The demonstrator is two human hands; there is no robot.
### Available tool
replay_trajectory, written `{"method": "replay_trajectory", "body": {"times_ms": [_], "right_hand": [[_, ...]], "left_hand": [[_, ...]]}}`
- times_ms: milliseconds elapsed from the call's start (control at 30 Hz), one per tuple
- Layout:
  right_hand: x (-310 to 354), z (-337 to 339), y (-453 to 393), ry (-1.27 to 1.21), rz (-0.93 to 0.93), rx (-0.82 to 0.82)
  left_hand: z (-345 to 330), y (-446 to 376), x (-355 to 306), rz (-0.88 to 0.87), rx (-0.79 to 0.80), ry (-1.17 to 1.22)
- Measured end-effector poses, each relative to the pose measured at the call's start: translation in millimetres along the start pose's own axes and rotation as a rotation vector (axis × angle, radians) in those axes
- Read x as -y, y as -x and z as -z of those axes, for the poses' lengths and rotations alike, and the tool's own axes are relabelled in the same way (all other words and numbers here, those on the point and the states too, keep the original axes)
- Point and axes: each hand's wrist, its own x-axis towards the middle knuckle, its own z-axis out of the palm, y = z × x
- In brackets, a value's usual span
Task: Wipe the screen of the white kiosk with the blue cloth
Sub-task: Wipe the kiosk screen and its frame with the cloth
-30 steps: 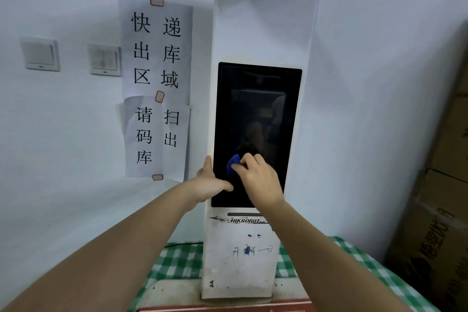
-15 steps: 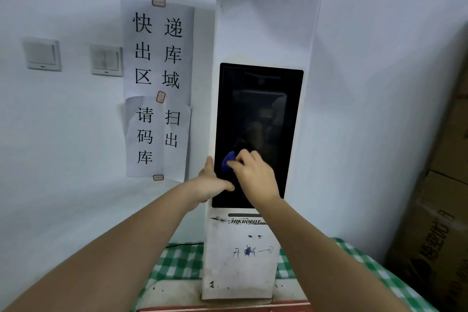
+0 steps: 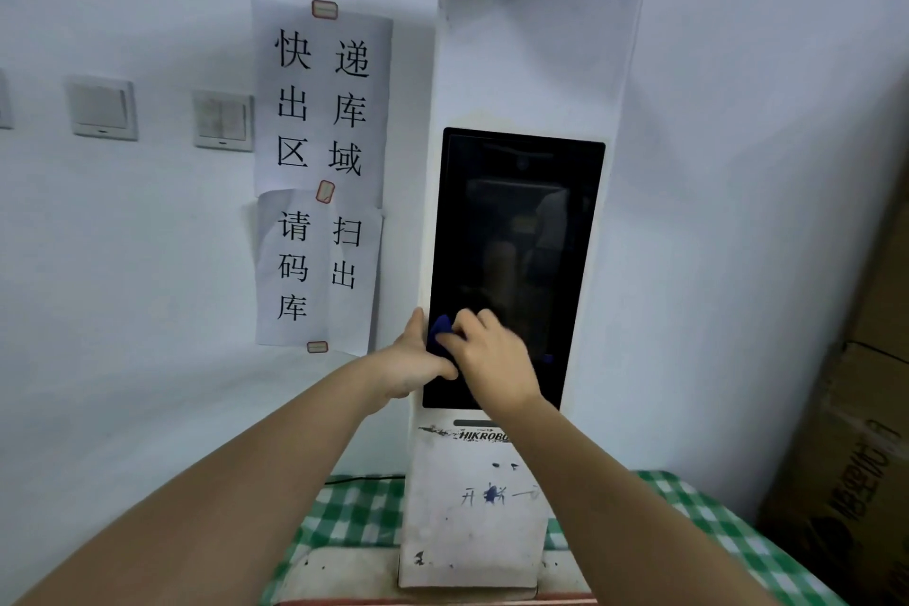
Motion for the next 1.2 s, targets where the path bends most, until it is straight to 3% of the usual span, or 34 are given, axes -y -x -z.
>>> {"method": "replay_trajectory", "body": {"times_ms": [100,267,333,433,567,633,767,867,1100,1200], "right_hand": [[-2,2,1,0.007,0.063,0.016],[-9,21,-27,-0.132,-0.339,-0.207],[-5,20,-32,-0.131,-0.388,-0.236],[8,8,-23,-0.090,-0.263,-0.186],[16,-3,-7,-0.022,-0.022,0.036],[11,2,-11,-0.001,0.035,0.006],[2,17,-31,-0.049,-0.150,-0.153],[7,15,-37,-0.051,-0.233,-0.182],[12,2,-11,0.039,0.103,-0.012],[4,8,-21,0.015,0.069,-0.070]], "left_hand": [[5,0,2,0.006,0.022,-0.017],[10,-1,2,0.033,0.032,0.008],[11,-2,2,0.038,0.031,0.042],[13,-4,8,0.041,-0.012,0.065],[18,-3,17,0.053,-0.036,0.061],[21,-2,17,0.058,-0.027,0.050],[21,-1,13,0.043,-0.016,0.031],[17,-3,14,0.060,0.006,0.032],[10,-3,26,0.107,0.010,0.016],[12,-2,23,0.113,0.004,0.016]]}}
